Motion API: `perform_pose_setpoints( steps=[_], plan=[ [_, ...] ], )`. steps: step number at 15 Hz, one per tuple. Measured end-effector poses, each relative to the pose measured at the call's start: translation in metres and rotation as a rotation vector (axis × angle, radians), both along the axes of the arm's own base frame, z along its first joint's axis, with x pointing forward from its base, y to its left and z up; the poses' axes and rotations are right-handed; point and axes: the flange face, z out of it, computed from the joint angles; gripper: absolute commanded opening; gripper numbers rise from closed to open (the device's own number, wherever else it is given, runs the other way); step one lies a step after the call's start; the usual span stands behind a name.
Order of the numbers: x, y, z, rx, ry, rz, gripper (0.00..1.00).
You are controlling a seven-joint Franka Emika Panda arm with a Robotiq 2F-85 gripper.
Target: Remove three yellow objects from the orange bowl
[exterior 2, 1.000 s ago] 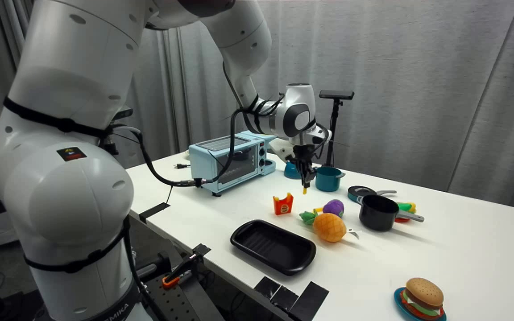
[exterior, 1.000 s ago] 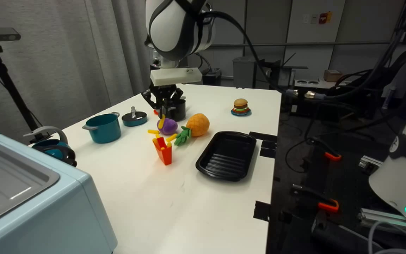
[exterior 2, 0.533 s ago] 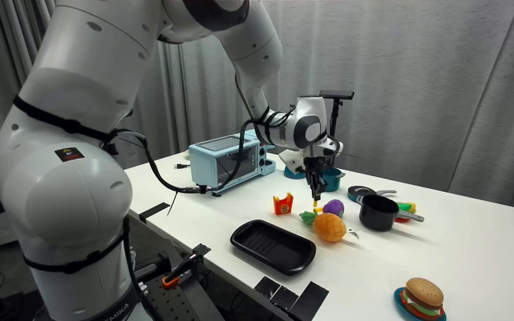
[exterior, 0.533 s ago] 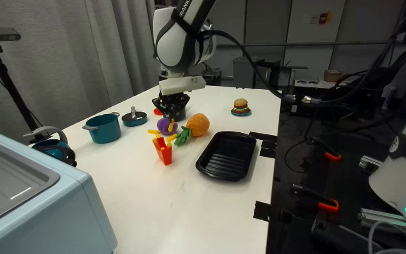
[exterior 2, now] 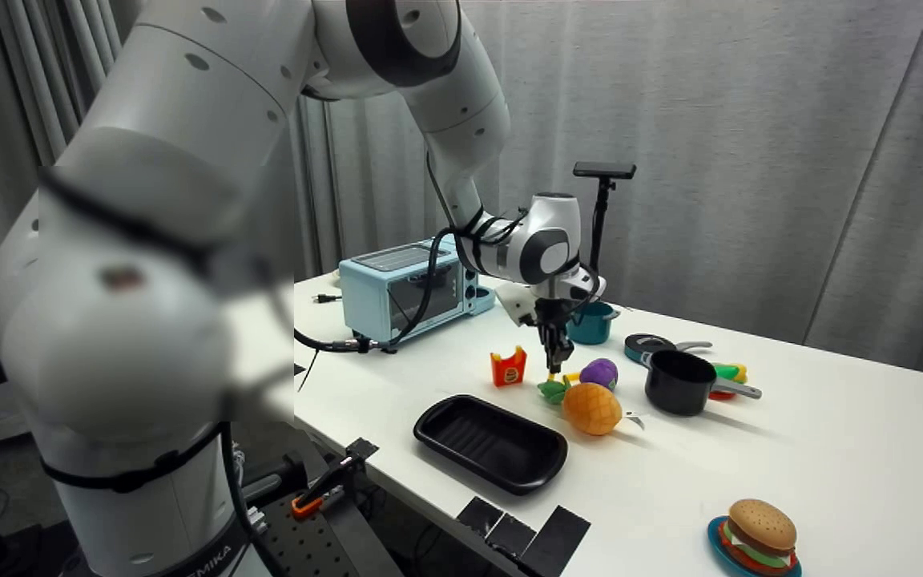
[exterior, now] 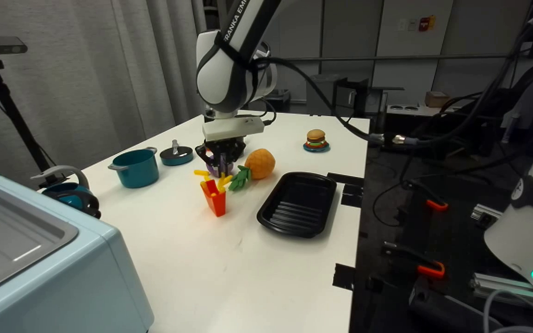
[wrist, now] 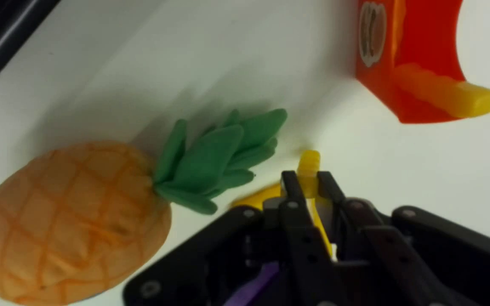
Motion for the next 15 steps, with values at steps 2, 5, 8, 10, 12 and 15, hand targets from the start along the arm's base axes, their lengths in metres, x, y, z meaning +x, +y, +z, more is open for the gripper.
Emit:
perform_pose_setpoints(
  steps=[2, 5, 8, 10, 12, 15],
  plan=[
    [0.000, 0.013, -0.004, 0.011, 0.003, 0.009, 0.04],
    [0.001, 0.025, -0.005, 0.014, 0.000, 0.015, 0.48],
    [0.001, 0.030, -0.008, 0.014, 0.003, 0.012, 0.70],
    [0.002, 0.031, -0.010, 0.014, 0.004, 0.010, 0.85],
    [0.002, 0.032, -0.010, 0.013, 0.003, 0.008, 0.99],
    [0.002, 0.036, -0.009, 0.014, -0.002, 0.013, 1.00]
  ],
)
